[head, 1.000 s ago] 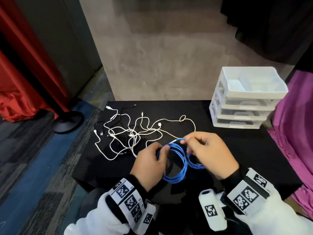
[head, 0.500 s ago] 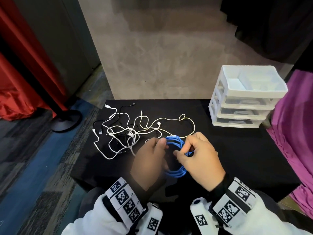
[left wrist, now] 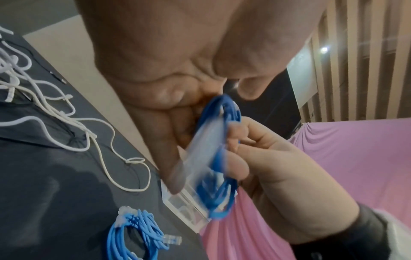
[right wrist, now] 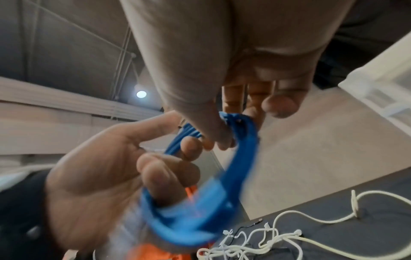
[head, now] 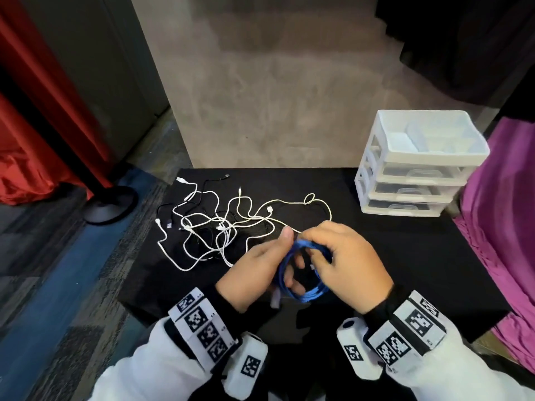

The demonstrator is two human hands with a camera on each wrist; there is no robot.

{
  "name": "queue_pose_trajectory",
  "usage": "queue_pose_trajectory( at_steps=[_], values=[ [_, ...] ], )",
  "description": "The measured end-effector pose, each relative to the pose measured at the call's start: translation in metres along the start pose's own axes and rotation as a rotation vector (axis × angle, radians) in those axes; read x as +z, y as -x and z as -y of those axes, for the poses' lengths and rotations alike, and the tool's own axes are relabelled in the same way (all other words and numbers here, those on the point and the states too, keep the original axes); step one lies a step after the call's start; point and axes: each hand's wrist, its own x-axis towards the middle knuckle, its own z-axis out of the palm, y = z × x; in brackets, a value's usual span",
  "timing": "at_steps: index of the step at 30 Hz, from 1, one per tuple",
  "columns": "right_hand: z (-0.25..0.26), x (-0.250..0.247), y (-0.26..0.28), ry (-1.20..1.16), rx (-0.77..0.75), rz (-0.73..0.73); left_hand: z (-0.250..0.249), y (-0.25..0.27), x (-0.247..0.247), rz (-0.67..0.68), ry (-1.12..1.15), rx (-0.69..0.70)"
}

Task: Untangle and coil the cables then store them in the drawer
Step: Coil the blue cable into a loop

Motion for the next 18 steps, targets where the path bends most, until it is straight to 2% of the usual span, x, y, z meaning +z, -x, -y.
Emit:
queue_pose_trajectory(
  at_steps=[3, 6, 9, 13, 16, 18],
  values=[
    [0.0, 0.003, 0.0, -0.034, -0.036, 0.052, -0.003, 0.0, -0.004, 0.014, -0.042, -0.025],
    [-0.002, 0.005, -0.002, -0.284, 0.105, 0.011, -0.001, -0.004, -0.007, -0.041, -0.064, 0.034],
    [-0.002, 0.01, -0.003, -0.439, 0.228, -0.01, 0.006, -0.01, -0.01, -0.137, -0.113, 0.106],
    [-0.004, 0.014, 0.0, -0.445, 0.282, -0.065, 0.005, -0.014, 0.0, -0.297, -0.086, 0.163],
    [-0.011, 0.018, 0.002, -0.53, 0.366, -0.081, 0.003, -0.016, 0.004, -0.257, 0.058, 0.168],
    [-0.016, 0.02, 0.003, -0.617, 0.413, -0.112, 0.004, -0.015, 0.004, -0.211, 0.078, 0.163]
  ],
)
